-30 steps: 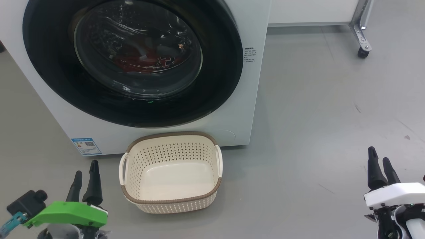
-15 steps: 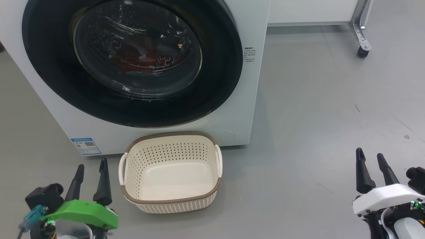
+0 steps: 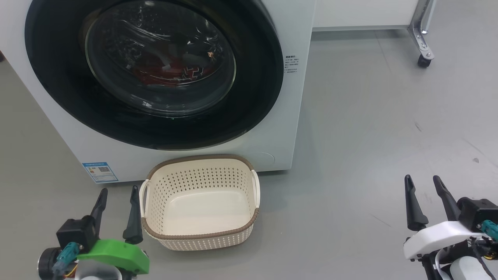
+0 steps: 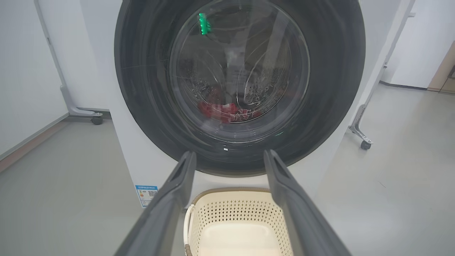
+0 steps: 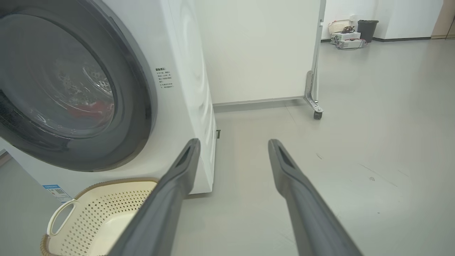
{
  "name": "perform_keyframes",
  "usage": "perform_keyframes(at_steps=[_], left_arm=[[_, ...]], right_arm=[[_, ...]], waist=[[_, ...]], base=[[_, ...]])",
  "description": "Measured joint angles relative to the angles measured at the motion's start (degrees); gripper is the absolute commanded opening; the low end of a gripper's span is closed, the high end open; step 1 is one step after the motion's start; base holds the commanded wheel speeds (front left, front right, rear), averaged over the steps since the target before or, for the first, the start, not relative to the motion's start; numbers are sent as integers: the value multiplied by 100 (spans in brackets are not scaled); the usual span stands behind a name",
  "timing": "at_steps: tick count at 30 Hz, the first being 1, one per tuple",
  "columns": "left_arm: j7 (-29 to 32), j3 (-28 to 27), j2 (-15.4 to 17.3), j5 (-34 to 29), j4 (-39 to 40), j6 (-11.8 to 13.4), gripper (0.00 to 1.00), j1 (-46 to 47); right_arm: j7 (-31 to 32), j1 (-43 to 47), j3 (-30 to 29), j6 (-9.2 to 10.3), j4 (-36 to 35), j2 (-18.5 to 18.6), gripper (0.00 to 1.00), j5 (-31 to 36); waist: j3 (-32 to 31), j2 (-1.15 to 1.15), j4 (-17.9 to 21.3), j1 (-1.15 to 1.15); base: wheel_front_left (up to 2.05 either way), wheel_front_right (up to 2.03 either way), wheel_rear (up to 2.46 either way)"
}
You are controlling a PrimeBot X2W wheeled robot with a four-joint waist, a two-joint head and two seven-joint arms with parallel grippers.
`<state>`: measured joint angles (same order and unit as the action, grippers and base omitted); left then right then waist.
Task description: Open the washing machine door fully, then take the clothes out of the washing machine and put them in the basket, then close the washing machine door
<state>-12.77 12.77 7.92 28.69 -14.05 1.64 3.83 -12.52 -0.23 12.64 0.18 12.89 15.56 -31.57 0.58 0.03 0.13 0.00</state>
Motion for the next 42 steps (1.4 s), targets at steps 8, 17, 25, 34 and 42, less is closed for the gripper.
perform_keyframes(at_steps=[8, 17, 25, 34, 42], left_arm=[[-145, 78, -19, -584, -34, 76, 100, -7], [-151, 103, -19, -768, -65, 107, 100, -7], [-151, 64, -56, -772, -145, 108, 100, -12], [-151, 24, -100, -870, -208, 108, 100, -14], [-151, -4, -113, -911, -221, 108, 100, -14]], right_arm=[[-153, -1, 148, 58, -18, 36, 100, 555], [-167, -1, 168, 108, -13, 42, 100, 659], [-167, -1, 118, 144, -9, -3, 100, 660], [-167, -1, 62, 143, -5, -30, 100, 678], [-167, -1, 37, 112, -4, -41, 0, 706]], waist=[[-7, 0, 9, 0], [11, 0, 13, 0], [19, 0, 19, 0], [36, 0, 21, 0], [48, 0, 20, 0]], base=[[0, 0, 0], [0, 0, 0], [0, 0, 0], [0, 0, 0], [0, 0, 0]])
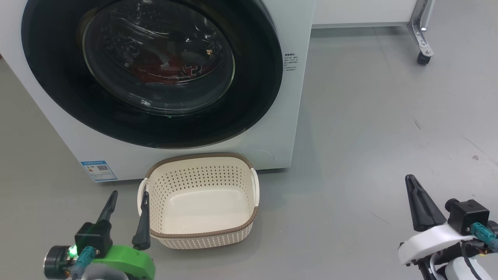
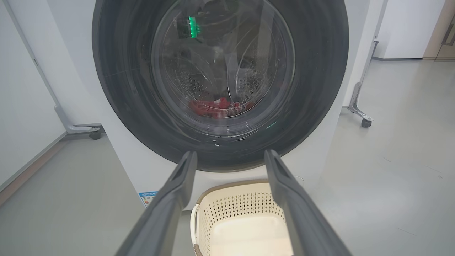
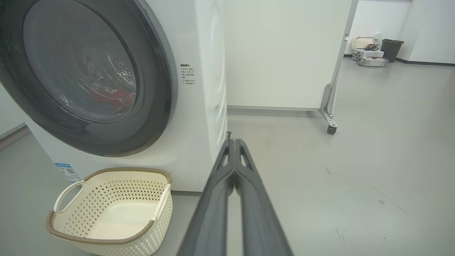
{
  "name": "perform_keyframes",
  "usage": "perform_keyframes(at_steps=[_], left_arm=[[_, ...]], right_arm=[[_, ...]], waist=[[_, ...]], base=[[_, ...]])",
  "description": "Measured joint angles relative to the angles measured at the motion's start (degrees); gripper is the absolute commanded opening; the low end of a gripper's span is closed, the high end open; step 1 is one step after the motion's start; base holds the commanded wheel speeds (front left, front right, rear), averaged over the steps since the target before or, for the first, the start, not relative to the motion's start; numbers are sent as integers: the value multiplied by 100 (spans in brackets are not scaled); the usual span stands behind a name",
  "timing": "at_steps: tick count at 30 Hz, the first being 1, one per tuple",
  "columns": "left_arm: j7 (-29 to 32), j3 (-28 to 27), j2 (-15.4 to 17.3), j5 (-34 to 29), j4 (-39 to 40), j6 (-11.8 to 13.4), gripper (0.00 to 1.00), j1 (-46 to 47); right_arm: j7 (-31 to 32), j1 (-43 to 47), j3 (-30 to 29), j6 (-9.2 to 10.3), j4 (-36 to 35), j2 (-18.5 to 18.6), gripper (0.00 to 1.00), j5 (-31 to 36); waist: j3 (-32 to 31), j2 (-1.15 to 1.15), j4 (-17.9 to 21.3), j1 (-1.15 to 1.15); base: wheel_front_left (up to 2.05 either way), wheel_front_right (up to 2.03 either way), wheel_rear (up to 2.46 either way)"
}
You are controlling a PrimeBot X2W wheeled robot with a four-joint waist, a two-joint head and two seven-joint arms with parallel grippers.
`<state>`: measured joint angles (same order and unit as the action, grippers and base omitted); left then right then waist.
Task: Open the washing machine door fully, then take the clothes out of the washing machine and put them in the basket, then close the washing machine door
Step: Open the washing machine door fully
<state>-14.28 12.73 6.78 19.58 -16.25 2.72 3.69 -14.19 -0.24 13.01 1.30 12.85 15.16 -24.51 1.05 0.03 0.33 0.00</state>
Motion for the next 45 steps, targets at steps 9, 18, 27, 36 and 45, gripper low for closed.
perform_keyframes(at_steps=[9, 18, 27, 36, 45], left_arm=[[0, -8, -15, -105, -33, 0, 100, 0], [0, -25, -59, -122, -58, -1, 100, 1], [0, -57, -87, -154, -23, -5, 100, 16], [0, -48, -155, -213, 35, -7, 100, 199], [0, -15, -202, -307, 103, -52, 100, 377]], right_arm=[[0, 0, 0, -53, 2, -16, 0, 73], [0, 1, -111, -207, 90, -165, 0, -194], [33, -172, -536, -480, 197, -570, 0, -1285], [502, -620, -1111, -714, 321, -1093, 0, -3006], [1444, -1318, -1581, -771, 374, -1190, 0, -4865]], waist=[[22, 0, -8, 0], [61, 0, -33, 0], [260, 0, -66, 0], [511, 0, -155, 0], [834, 0, -282, 0]], base=[[0, 0, 0], [0, 0, 0], [0, 0, 0], [0, 0, 0], [0, 0, 0]])
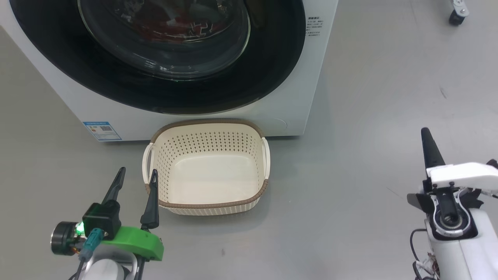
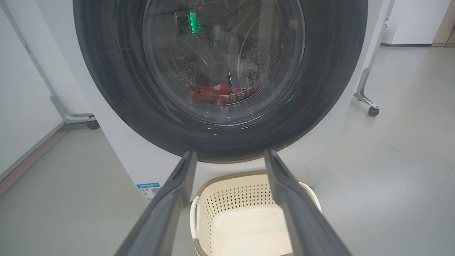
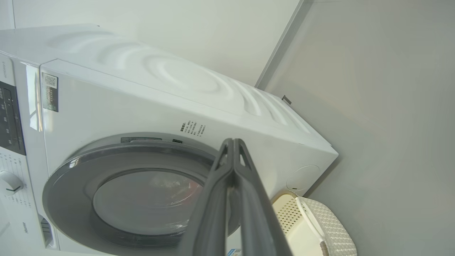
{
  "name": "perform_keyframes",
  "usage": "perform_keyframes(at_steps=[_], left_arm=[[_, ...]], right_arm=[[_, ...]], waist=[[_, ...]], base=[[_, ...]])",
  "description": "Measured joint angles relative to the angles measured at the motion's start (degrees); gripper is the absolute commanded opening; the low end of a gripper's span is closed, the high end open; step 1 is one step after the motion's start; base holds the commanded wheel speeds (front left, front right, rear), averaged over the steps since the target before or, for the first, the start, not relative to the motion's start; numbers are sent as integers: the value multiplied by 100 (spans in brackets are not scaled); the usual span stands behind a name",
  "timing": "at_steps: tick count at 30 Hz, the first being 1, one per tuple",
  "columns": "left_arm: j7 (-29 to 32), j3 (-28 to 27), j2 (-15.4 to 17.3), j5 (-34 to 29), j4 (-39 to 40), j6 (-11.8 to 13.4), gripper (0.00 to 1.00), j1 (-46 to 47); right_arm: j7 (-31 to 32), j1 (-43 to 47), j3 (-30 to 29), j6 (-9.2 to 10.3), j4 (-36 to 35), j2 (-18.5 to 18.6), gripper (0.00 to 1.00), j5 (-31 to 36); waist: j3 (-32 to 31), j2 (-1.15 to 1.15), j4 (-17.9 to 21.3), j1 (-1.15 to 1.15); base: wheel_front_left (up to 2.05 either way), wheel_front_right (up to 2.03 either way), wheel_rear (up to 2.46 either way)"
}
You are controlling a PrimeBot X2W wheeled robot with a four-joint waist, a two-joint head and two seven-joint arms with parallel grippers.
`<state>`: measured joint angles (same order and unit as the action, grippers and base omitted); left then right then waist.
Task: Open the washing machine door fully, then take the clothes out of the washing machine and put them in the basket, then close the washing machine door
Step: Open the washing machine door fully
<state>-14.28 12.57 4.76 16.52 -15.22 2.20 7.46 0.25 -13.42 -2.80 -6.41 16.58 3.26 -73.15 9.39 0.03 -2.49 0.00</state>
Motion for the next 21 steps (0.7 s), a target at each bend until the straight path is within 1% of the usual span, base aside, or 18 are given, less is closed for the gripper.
perform_keyframes(at_steps=[4, 6, 10, 12, 14, 17, 21], left_arm=[[0, 1, -33, -5, 34, -5, 100, 124], [0, 12, -46, -5, 57, -7, 100, 174], [0, 35, -71, -14, 87, -25, 100, 298], [-1, 52, -84, -40, 88, -31, 100, 348], [-1, 93, -97, -43, 86, -69, 100, 394], [-1, 138, -142, -47, 90, -99, 100, 506], [-1, 174, -171, -47, 115, -100, 100, 683]], right_arm=[[433, -403, -154, 0, -2, 11, 0, -635], [610, -598, -214, 0, 0, 26, 0, -823], [985, -984, -245, 18, 54, 98, 0, -1026], [1159, -1185, -245, 101, 71, 187, 0, -1092], [1288, -1380, -196, 158, 85, 358, 0, -1034], [1519, -1668, -164, 211, 83, 536, 0, -1034], [1839, -2080, -116, 311, 76, 558, 0, -1205]], waist=[[167, 0, -64, 0], [253, 0, -100, 0], [430, 0, -172, 0], [517, 0, -209, 0], [605, 0, -249, 0], [740, 0, -312, 0], [926, 0, -406, 0]], base=[[0, 0, 0], [0, 0, 0], [0, 0, 0], [0, 0, 0], [0, 0, 0], [0, 0, 0], [0, 0, 0]])
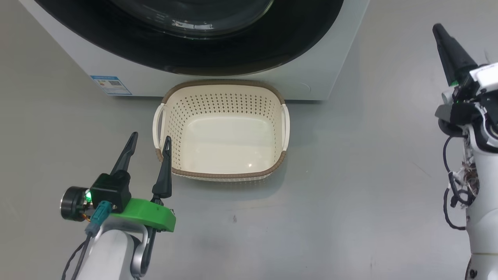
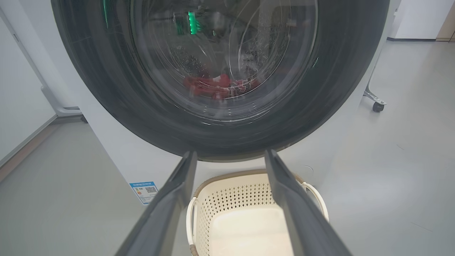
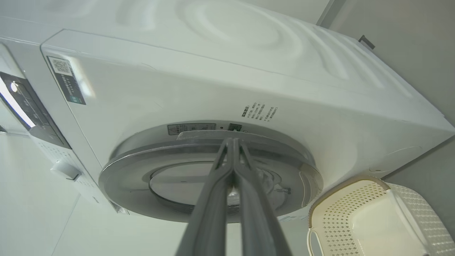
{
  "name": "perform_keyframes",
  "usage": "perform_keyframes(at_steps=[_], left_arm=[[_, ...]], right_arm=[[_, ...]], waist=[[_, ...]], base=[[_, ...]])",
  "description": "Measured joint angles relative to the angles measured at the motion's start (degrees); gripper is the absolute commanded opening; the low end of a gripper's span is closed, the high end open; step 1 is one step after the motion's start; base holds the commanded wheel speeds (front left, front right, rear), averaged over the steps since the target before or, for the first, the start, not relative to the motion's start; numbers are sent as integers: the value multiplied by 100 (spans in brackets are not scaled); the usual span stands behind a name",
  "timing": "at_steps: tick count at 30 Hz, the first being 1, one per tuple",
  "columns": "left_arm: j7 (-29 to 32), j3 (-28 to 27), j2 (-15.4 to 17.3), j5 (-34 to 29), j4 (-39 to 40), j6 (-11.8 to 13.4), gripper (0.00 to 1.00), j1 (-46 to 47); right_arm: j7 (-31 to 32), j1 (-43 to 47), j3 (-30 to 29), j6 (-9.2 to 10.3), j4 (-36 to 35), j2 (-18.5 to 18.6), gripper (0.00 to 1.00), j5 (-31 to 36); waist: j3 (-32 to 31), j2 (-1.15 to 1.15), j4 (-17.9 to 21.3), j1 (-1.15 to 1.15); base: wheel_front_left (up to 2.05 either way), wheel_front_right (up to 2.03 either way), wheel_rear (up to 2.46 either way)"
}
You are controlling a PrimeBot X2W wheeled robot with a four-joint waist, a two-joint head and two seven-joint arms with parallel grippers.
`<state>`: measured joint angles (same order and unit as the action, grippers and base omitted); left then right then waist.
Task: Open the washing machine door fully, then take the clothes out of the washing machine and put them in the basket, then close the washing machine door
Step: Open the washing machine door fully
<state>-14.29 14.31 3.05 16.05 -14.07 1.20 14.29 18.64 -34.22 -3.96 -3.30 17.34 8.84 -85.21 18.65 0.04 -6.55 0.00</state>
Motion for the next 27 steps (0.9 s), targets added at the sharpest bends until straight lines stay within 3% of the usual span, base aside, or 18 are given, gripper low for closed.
perform_keyframes(at_steps=[18, 27], left_arm=[[-16, 129, -82, -2, 36, -49, 100, 467], [-16, 205, -109, -1, 34, -51, 100, 593]], right_arm=[[570, -1728, 35, 642, 285, 344, 0, -256], [860, -2293, 364, 755, 471, 489, 0, -81]], waist=[[718, 0, -478, 0], [952, 0, -695, 0]], base=[[0, 0, 0], [0, 0, 0]])
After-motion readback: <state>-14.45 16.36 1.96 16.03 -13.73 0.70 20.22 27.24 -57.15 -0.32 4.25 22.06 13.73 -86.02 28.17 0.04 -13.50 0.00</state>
